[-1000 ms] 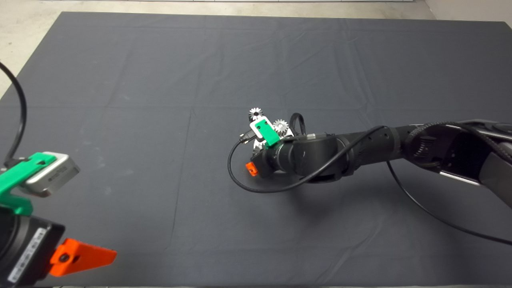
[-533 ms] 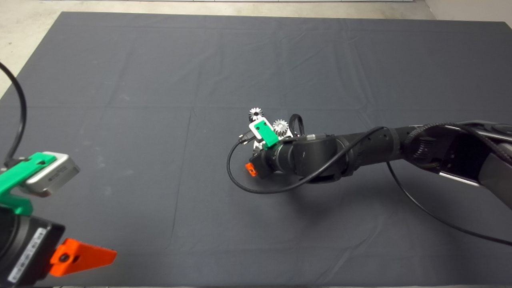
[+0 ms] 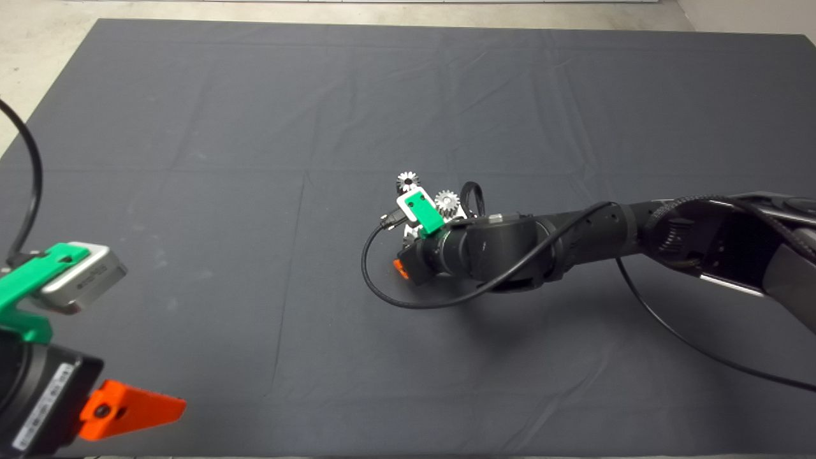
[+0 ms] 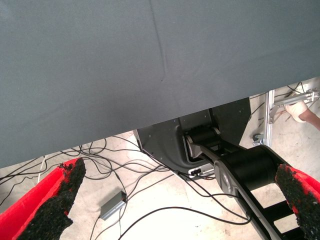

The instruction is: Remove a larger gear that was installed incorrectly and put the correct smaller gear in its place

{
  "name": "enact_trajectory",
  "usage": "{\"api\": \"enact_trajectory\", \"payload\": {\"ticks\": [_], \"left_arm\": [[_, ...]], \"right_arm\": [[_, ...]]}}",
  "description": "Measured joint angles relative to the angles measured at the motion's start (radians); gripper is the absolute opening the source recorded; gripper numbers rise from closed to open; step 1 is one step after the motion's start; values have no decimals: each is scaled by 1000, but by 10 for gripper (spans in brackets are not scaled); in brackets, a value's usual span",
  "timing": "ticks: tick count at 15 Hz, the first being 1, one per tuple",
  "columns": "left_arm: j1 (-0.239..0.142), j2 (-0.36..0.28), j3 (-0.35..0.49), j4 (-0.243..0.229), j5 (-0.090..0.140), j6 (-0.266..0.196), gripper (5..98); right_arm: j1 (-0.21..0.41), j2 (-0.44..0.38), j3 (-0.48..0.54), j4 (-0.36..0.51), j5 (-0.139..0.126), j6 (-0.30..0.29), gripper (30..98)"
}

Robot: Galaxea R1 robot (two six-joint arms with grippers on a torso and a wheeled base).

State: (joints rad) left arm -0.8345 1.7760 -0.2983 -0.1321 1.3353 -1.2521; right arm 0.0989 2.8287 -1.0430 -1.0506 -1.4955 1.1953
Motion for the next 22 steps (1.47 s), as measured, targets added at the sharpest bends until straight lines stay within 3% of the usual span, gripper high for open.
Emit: {"api": "enact_trajectory", "payload": {"ticks": [2,6,7,9,10,17,22], "left_arm": [[0,0,0,0,0,0,976],[0,0,0,0,0,0,976],[0,0,0,0,0,0,976],[0,0,0,0,0,0,976],[0,0,0,0,0,0,976],[0,0,0,0,0,0,976],[0,0,0,0,0,0,976]], "right_arm": [[0,0,0,0,0,0,752],[0,0,-2,0,0,0,692],[0,0,-2,0,0,0,651],[0,0,-4,0,0,0,647],[0,0,-5,0,0,0,610],[0,0,-6,0,6,0,523],[1,0,-8,0,7,0,507]]}}
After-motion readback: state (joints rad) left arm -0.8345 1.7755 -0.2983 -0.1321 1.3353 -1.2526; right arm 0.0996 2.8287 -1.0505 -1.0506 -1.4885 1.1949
